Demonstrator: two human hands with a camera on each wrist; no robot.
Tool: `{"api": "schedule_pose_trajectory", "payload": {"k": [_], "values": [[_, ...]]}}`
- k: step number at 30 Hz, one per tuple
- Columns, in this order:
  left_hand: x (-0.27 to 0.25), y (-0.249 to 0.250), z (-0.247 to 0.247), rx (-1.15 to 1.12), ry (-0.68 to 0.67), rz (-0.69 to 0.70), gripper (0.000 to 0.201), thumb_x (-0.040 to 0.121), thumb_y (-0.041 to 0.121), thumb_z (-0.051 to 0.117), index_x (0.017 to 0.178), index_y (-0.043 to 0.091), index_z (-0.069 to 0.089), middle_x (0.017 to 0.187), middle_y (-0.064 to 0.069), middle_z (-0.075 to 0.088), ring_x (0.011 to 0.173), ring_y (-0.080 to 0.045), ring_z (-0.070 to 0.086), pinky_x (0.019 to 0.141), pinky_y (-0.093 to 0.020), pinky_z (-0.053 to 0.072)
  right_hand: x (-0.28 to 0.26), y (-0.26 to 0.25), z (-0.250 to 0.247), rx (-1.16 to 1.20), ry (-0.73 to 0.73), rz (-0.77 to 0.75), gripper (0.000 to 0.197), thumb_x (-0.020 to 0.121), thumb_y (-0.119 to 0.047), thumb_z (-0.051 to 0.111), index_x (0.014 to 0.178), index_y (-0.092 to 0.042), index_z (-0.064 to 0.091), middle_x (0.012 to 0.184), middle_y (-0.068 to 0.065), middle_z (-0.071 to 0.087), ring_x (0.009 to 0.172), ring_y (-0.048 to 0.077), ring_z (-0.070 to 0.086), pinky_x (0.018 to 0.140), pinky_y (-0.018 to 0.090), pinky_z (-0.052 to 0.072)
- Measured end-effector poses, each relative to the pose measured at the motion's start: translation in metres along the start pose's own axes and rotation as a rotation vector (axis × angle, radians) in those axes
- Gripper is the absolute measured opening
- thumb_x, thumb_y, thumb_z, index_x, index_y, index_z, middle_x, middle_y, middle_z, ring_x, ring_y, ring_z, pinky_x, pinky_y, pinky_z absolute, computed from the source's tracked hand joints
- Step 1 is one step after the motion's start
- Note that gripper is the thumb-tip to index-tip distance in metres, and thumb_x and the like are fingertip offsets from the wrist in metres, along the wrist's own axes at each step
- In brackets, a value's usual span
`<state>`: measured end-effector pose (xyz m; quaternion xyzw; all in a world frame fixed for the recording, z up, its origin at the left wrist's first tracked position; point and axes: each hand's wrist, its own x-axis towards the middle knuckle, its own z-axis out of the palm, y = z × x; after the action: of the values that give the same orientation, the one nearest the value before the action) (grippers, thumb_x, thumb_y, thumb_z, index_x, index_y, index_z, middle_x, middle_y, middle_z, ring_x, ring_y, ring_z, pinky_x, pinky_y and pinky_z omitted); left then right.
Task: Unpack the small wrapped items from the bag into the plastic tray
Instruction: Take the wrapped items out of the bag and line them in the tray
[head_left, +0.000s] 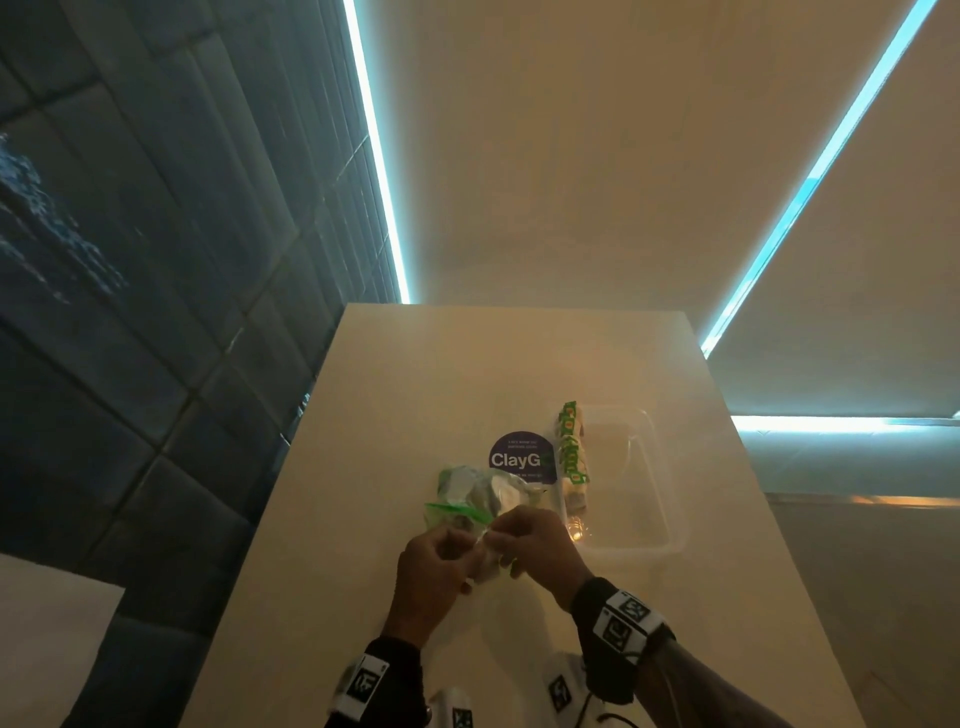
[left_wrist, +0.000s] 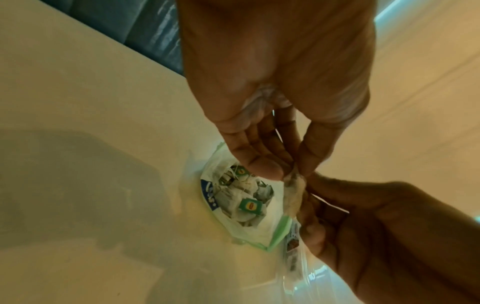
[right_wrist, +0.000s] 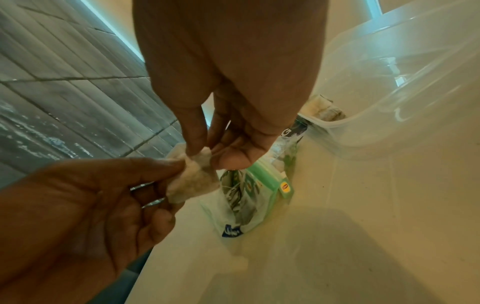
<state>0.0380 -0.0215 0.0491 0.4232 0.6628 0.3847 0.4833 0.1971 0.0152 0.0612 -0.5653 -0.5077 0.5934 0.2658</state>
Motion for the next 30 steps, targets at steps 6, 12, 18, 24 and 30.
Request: {"api": "schedule_pose_trajectory", "payload": {"k": [6,12,18,24,30], "values": [[-0.006,0.008,0.006,0.138,0.028,0.129,0.017,0.072,0.033,0.083,0.076,0.022,0.071,0.069,0.006,0.073,0.062,-0.006,0.069,0.061,-0.026,0.058,-0.006,-0.005,0.002,0.176,-0.068,-0.006,0.027,0.092,-0.026,0.065,0.096,0.000,0.073,0.089,0.020,0.073,0.073,0.024,0.067,0.068,0.032,0.055],[-0.003,0.019,-0.001,0.126,-0.031,0.134,0.013,0.077,0.022,0.080,0.087,0.025,0.072,0.080,0.008,0.074,0.077,-0.003,0.068,0.069,-0.021,0.056,-0.003,-0.009,-0.013,0.180,-0.107,-0.018,0.020,0.092,-0.013,0.062,0.096,0.006,0.070,0.084,0.015,0.070,0.073,0.024,0.064,0.065,0.031,0.054],[0.004,0.027,-0.005,-0.056,-0.267,-0.002,0.048,0.078,0.009,0.078,0.122,0.016,0.058,0.103,-0.006,0.073,0.096,-0.016,0.071,0.080,-0.034,0.059,-0.007,-0.024,-0.024,0.247,-0.268,-0.017,0.014,0.092,-0.009,0.061,0.094,0.003,0.069,0.083,0.012,0.067,0.073,0.022,0.063,0.066,0.032,0.052],[0.002,0.044,-0.015,-0.005,-0.446,-0.032,0.031,0.085,0.007,0.071,0.115,0.014,0.068,0.089,-0.001,0.073,0.084,-0.016,0.069,0.076,-0.033,0.057,-0.008,-0.035,-0.032,0.341,-0.173,-0.035,0.018,0.088,-0.013,0.067,0.089,0.004,0.064,0.077,0.009,0.061,0.060,0.018,0.053,0.056,0.030,0.044],[0.001,0.071,-0.028,0.040,-0.407,0.016,0.010,0.087,0.012,0.069,0.084,0.019,0.077,0.081,0.001,0.074,0.079,-0.015,0.067,0.080,-0.038,0.057,-0.004,-0.043,-0.043,0.015,0.127,-0.156,0.021,0.088,-0.007,0.066,0.108,-0.011,0.065,0.106,0.006,0.065,0.084,0.013,0.062,0.064,0.017,0.050]]}}
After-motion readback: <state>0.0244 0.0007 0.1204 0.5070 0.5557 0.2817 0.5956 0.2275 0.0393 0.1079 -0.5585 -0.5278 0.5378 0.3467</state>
